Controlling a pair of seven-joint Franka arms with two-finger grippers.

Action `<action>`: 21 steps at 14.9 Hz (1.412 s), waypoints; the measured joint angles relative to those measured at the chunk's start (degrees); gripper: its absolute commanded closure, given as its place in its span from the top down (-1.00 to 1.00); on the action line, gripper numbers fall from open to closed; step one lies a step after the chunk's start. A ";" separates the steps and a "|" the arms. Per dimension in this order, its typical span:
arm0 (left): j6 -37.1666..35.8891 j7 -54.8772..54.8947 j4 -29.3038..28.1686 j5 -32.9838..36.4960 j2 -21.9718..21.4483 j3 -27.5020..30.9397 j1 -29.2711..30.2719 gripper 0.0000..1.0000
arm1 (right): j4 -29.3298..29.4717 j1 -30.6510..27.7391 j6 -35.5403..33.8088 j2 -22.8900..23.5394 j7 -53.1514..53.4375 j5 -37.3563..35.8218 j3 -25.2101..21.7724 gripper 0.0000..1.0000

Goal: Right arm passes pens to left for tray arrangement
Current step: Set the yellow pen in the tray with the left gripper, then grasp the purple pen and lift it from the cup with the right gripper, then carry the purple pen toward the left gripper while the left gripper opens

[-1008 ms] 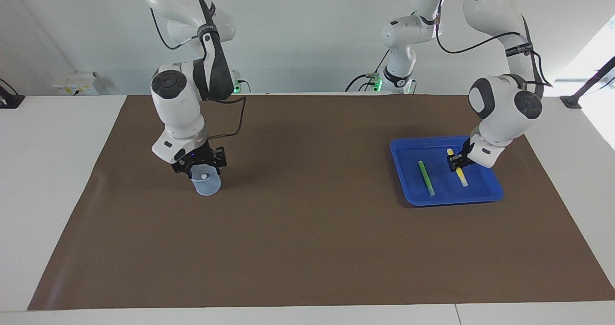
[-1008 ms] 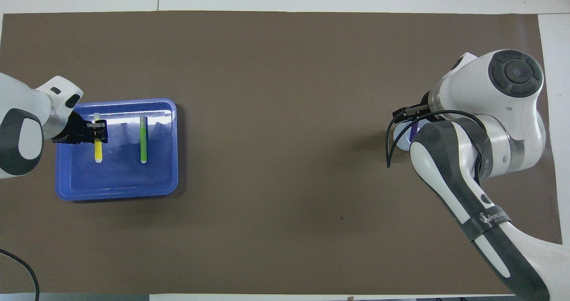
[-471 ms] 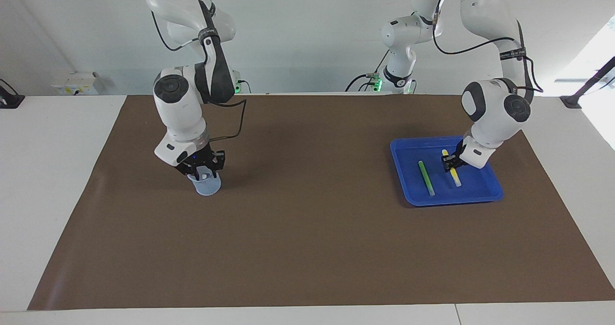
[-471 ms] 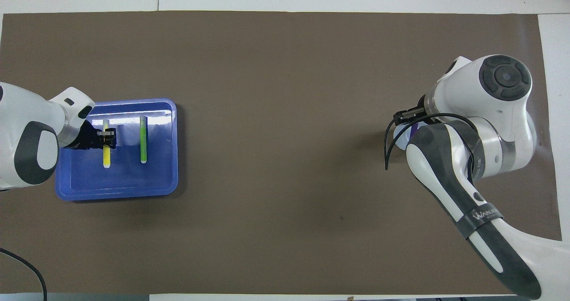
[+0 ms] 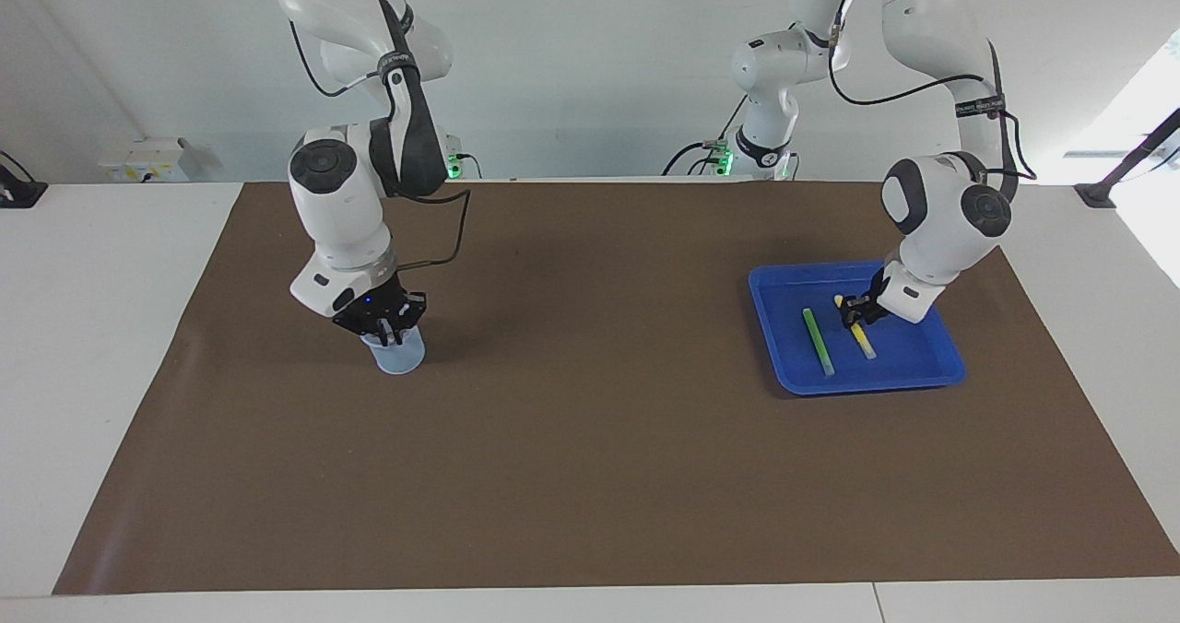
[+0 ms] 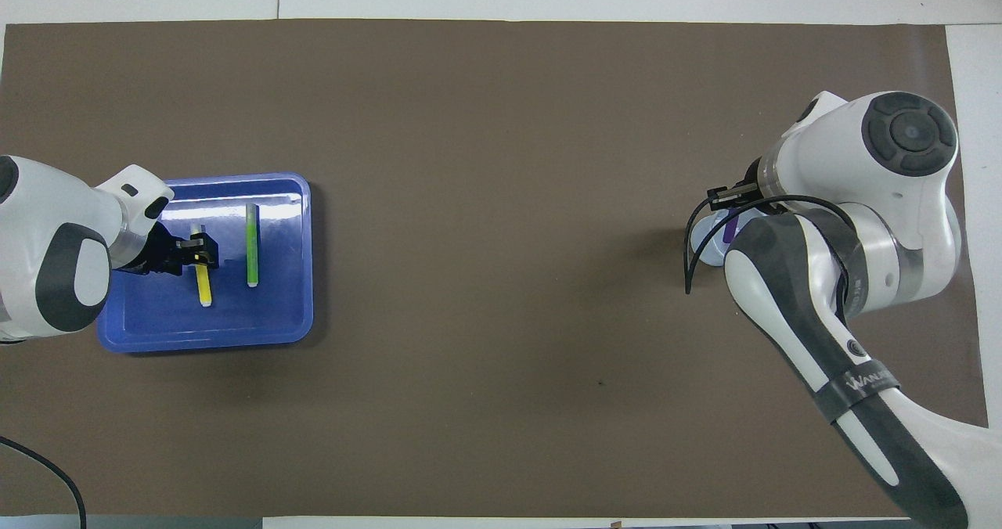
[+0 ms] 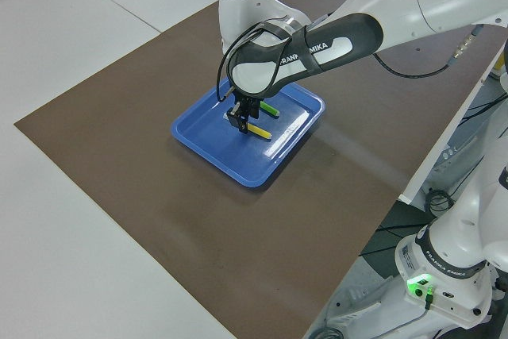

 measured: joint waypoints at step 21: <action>-32.05 -24.92 26.57 -15.72 -4.10 -0.80 -0.18 1.00 | 19.11 1.10 -8.31 -1.35 66.46 27.36 15.32 -1.00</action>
